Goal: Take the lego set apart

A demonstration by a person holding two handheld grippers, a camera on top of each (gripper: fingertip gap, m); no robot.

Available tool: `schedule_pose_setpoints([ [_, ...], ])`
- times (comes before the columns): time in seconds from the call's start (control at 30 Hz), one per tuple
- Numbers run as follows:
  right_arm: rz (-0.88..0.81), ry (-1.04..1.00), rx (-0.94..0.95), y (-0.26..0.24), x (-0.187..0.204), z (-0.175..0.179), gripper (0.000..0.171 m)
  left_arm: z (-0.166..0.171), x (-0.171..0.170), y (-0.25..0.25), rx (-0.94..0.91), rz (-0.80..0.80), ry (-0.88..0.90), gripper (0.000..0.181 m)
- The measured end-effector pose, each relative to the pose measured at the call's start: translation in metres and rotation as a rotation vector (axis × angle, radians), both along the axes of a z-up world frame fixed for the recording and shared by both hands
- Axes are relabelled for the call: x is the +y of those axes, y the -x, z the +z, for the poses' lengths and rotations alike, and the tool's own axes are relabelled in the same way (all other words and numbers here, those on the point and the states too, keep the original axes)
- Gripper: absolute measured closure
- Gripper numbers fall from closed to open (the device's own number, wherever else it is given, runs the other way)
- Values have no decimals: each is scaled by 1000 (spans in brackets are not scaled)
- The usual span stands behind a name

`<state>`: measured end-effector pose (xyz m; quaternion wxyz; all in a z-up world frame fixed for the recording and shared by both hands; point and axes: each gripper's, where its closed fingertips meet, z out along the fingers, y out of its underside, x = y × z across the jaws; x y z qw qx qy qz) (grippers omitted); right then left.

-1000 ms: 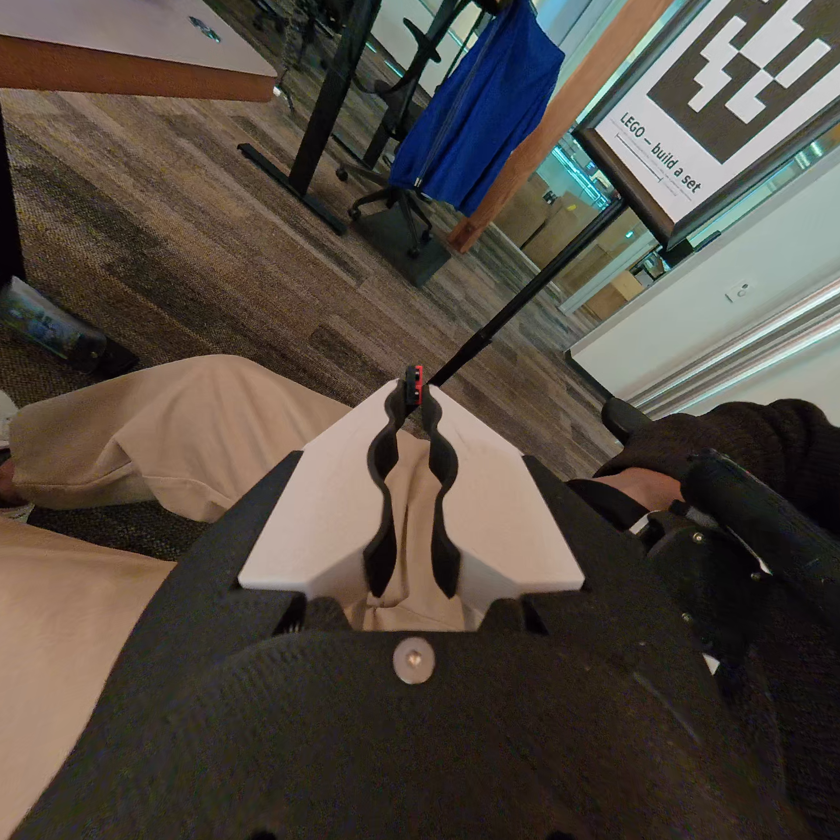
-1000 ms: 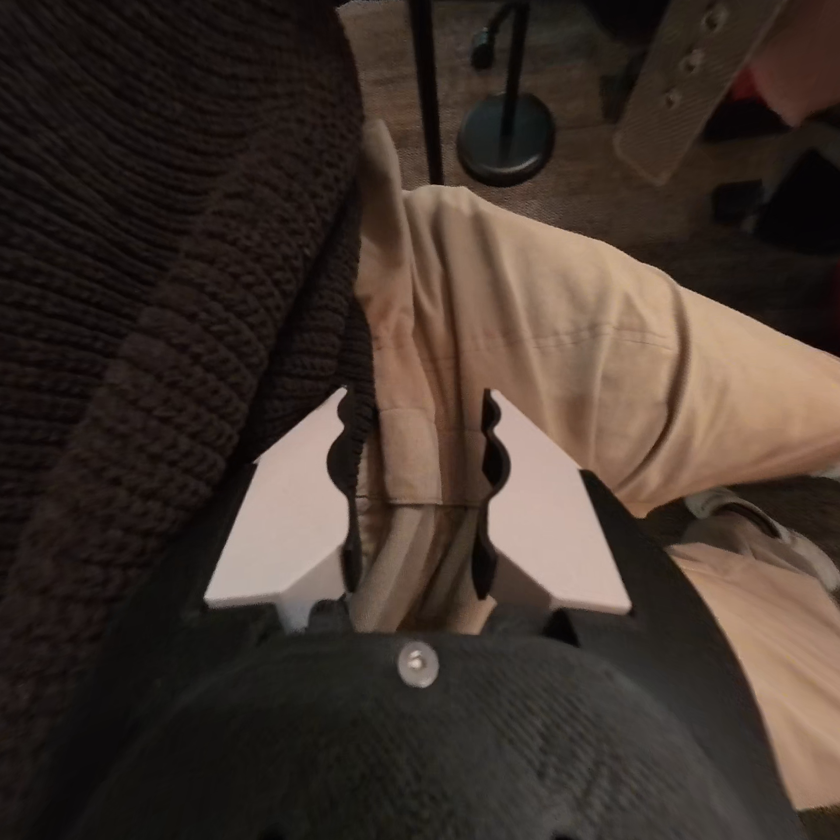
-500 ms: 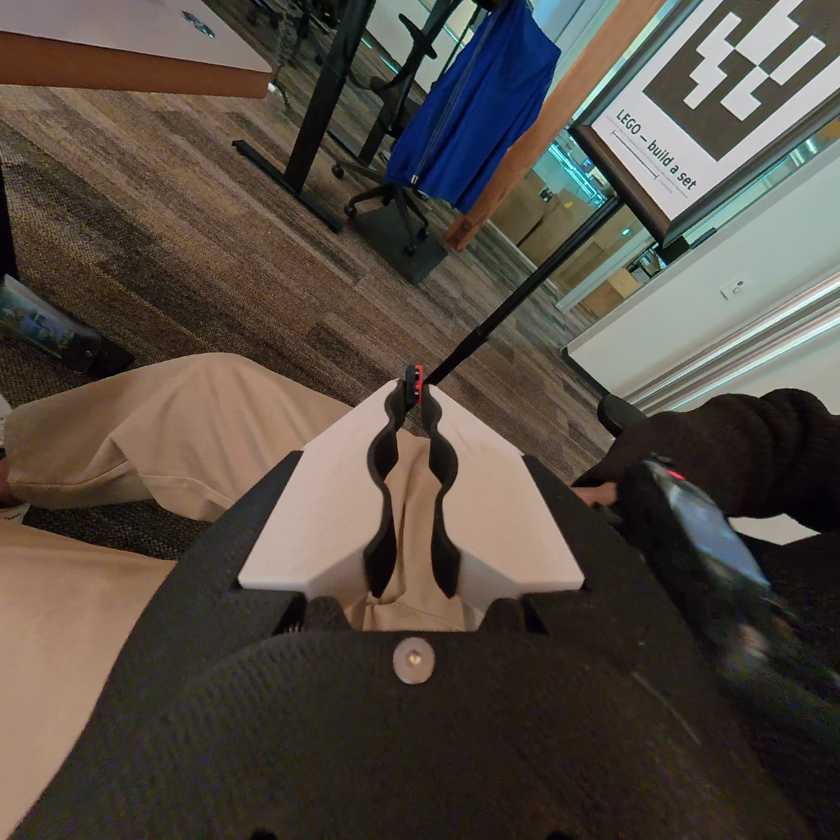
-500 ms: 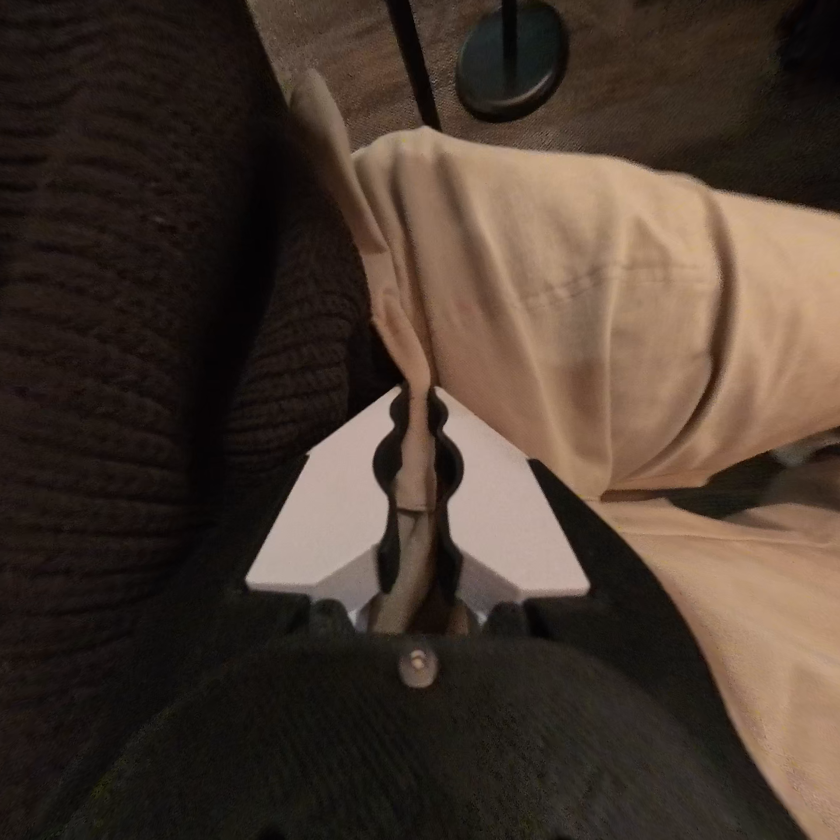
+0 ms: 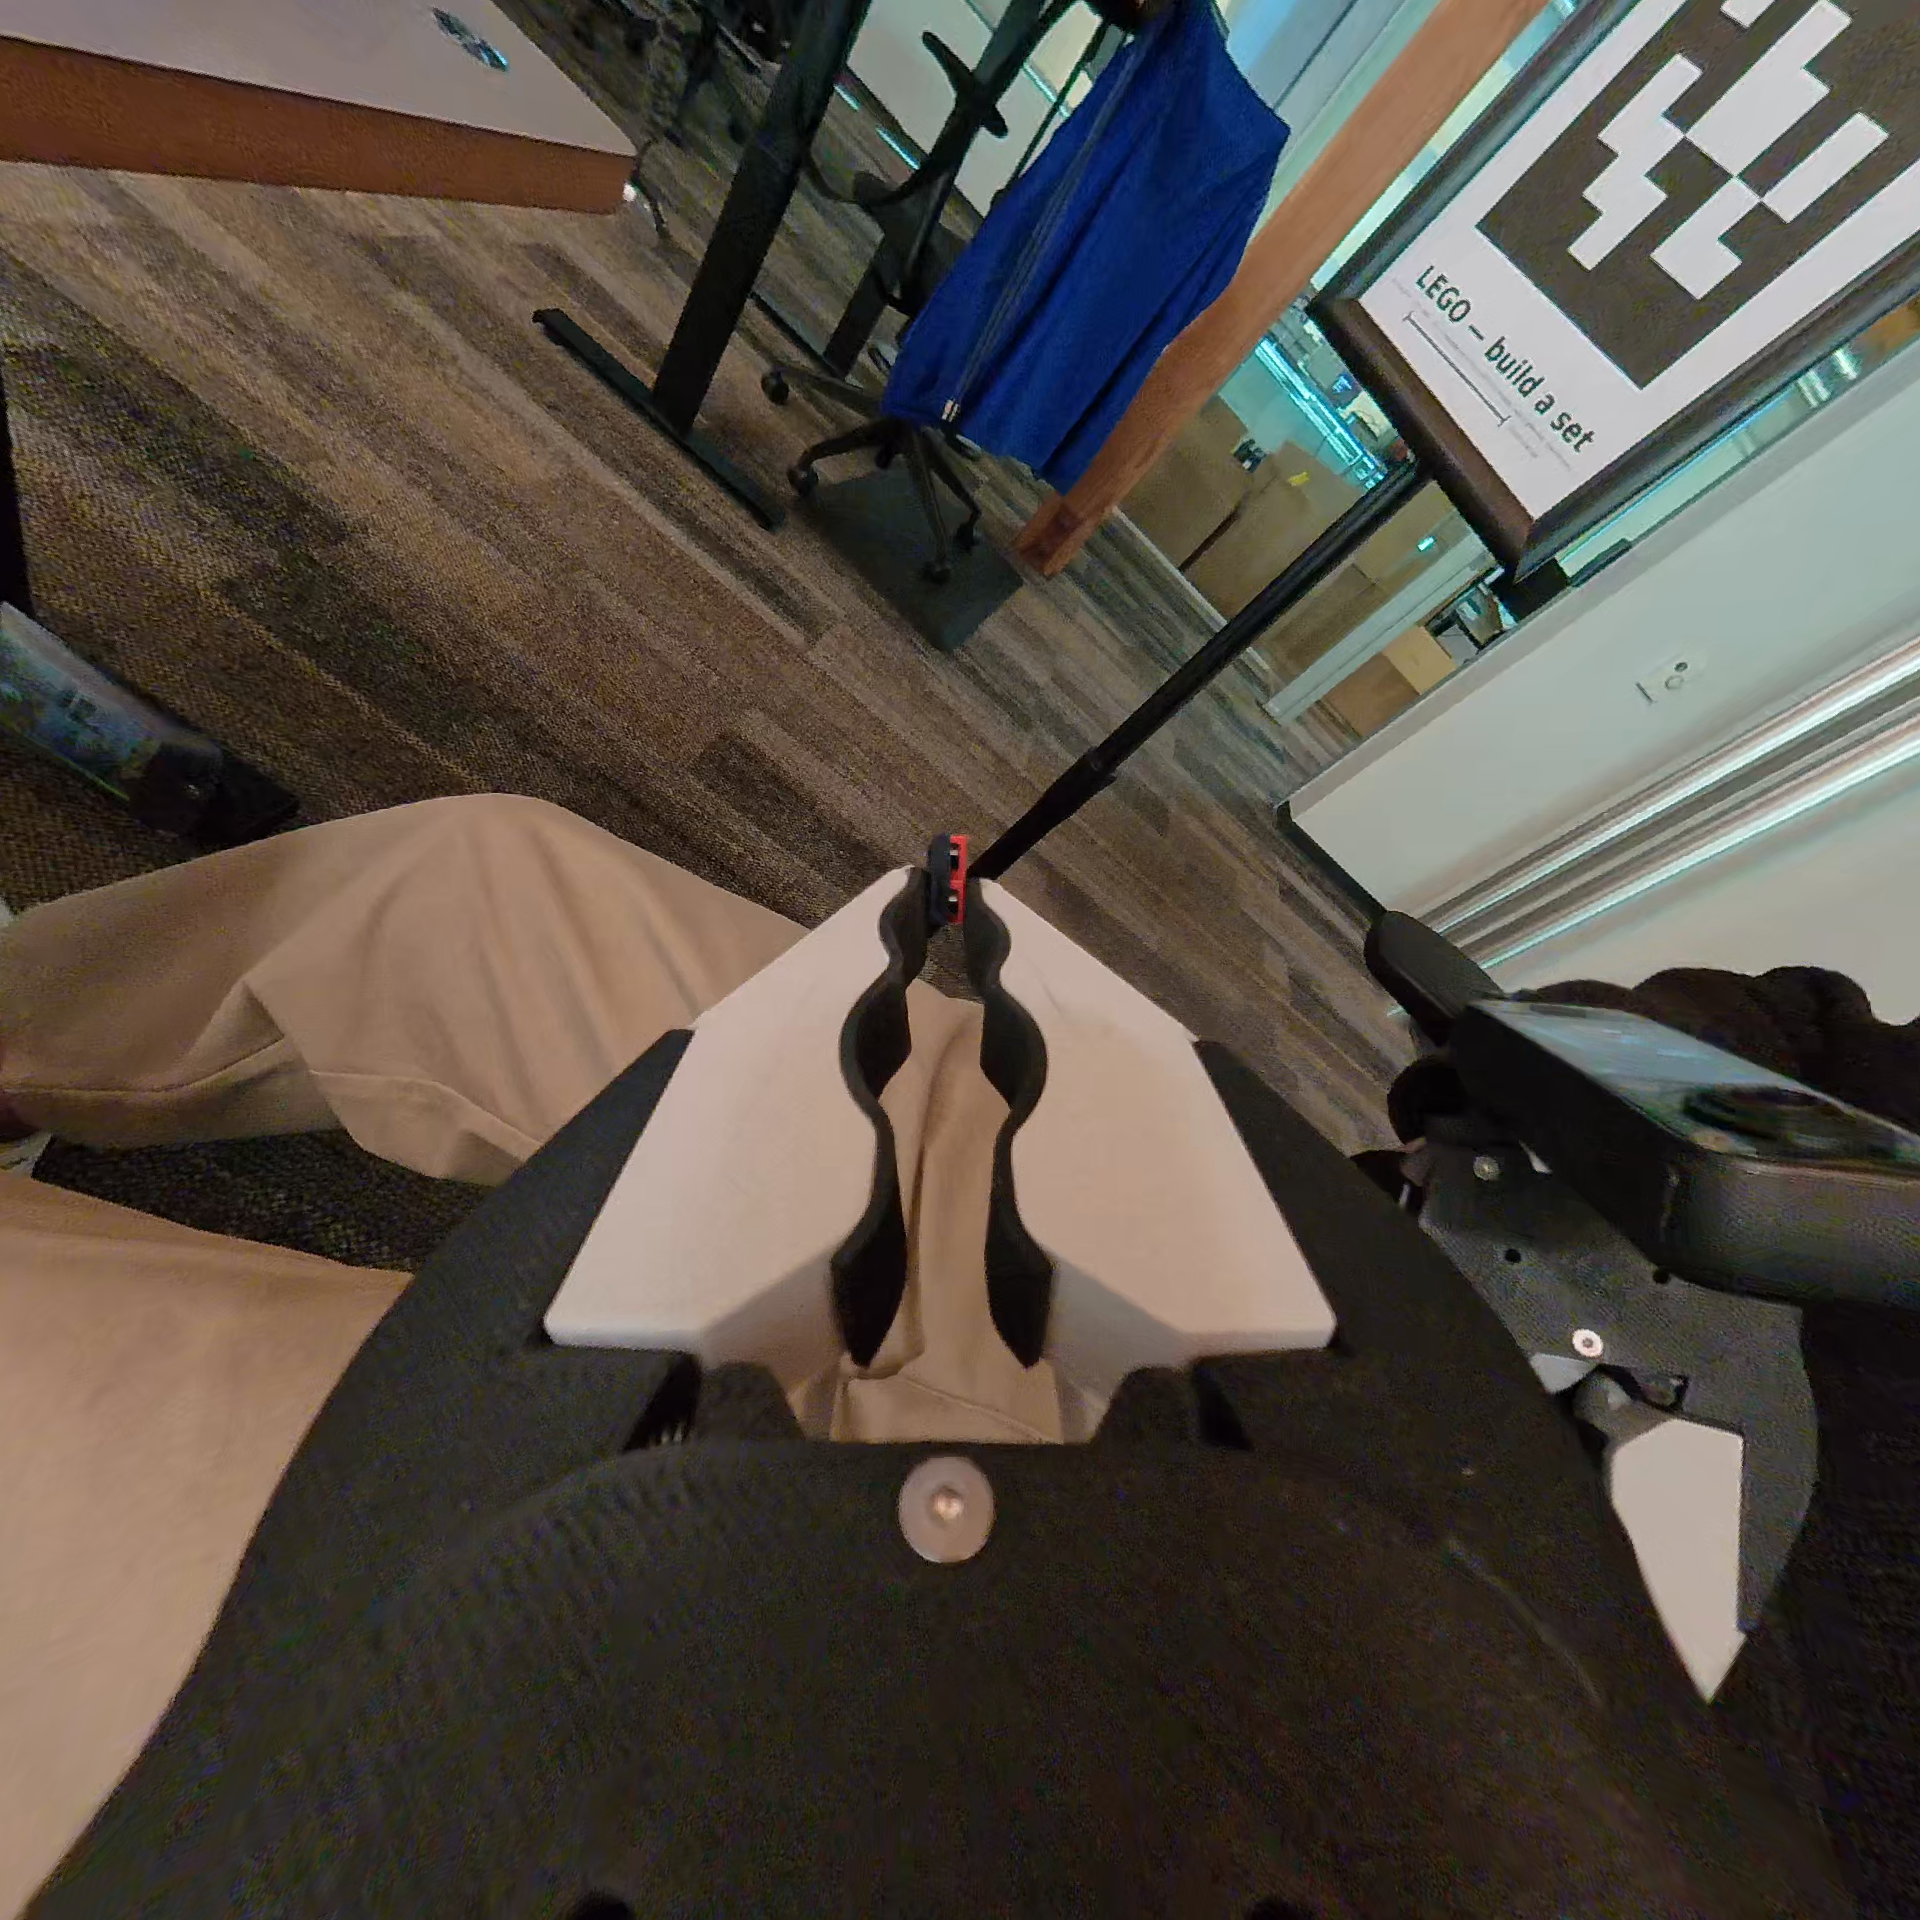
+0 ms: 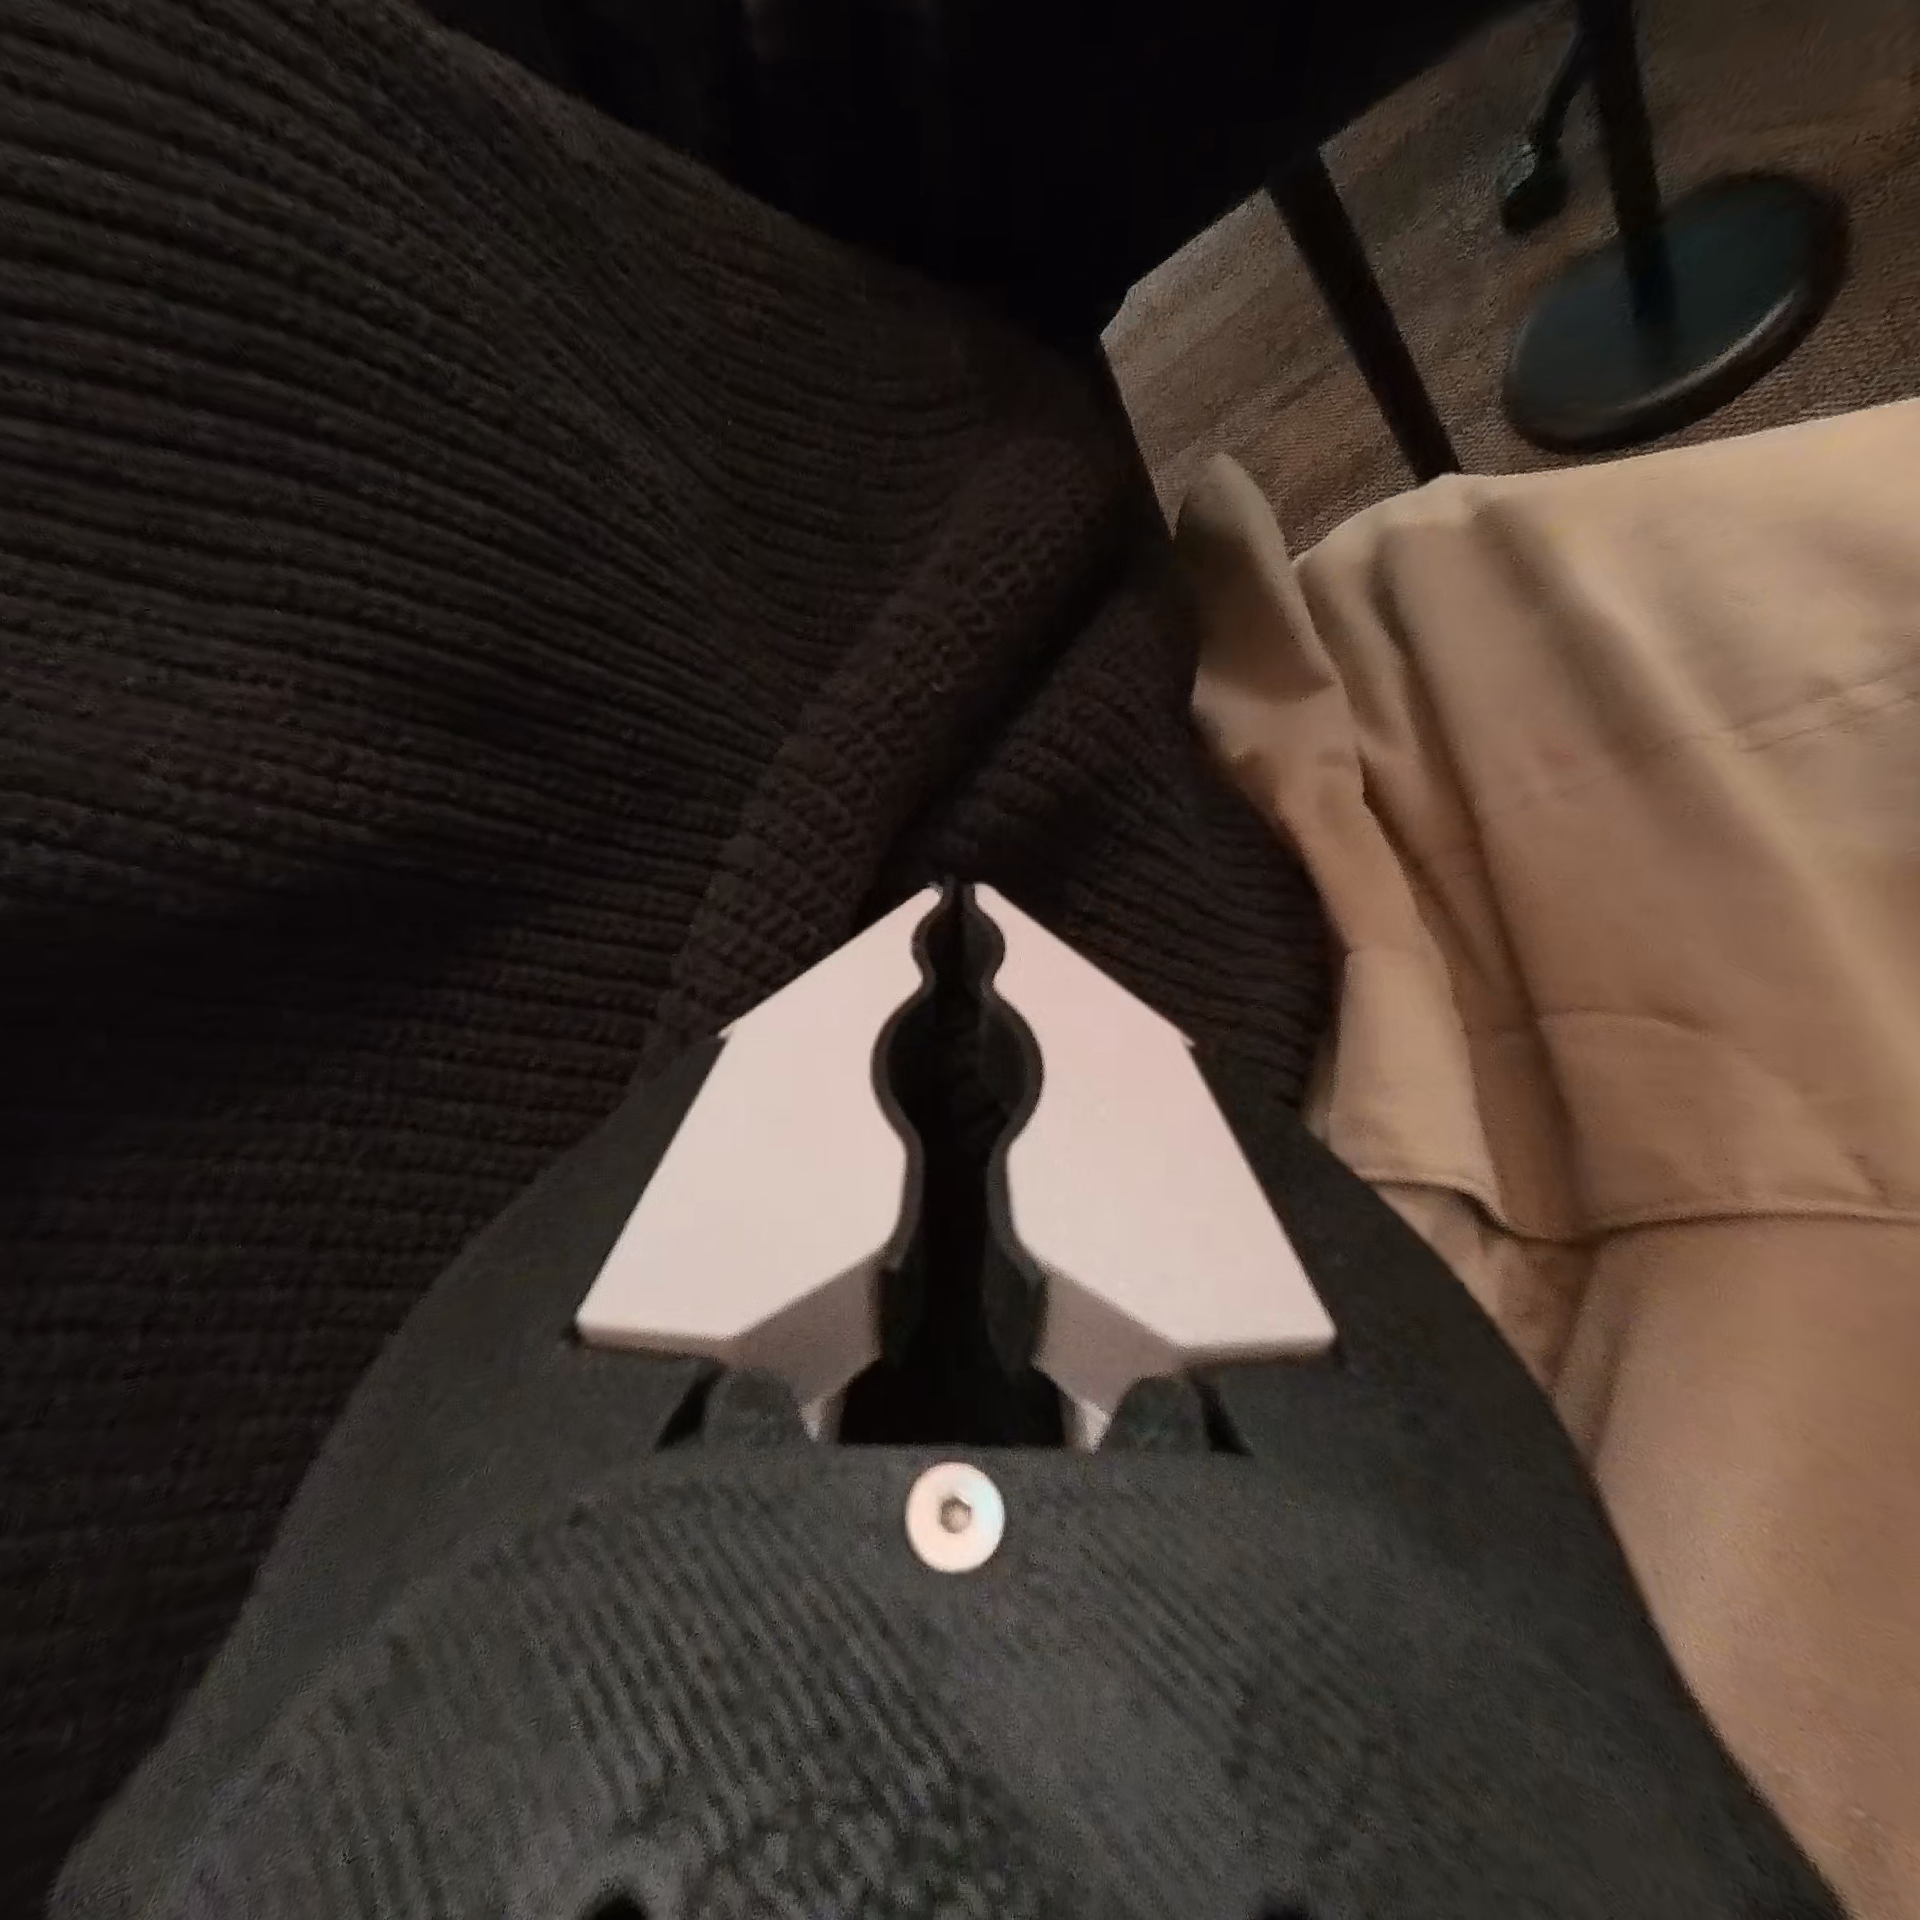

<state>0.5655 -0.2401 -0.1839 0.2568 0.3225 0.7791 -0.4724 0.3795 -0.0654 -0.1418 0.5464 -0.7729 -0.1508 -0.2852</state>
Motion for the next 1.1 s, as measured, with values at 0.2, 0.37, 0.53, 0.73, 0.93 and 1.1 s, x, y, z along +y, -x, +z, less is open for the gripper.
schedule_pose_setpoints([
  [0.2,218,322,-169,-45,-6,72,171,1,-1,0,19,12,2,178],
  [0.37,234,325,-139,-55,-7,77,171,0,-2,2,14,17,2,178],
  [0.53,309,391,-139,-73,-5,95,171,0,-2,2,12,17,2,178],
  [0.73,319,504,-138,-81,3,115,171,1,-2,3,8,19,0,178],
  [0.93,318,510,-83,-87,15,124,171,0,-2,3,9,18,1,178],
  [1.1,74,488,31,-40,28,118,171,-1,-1,4,-2,20,2,178],
])
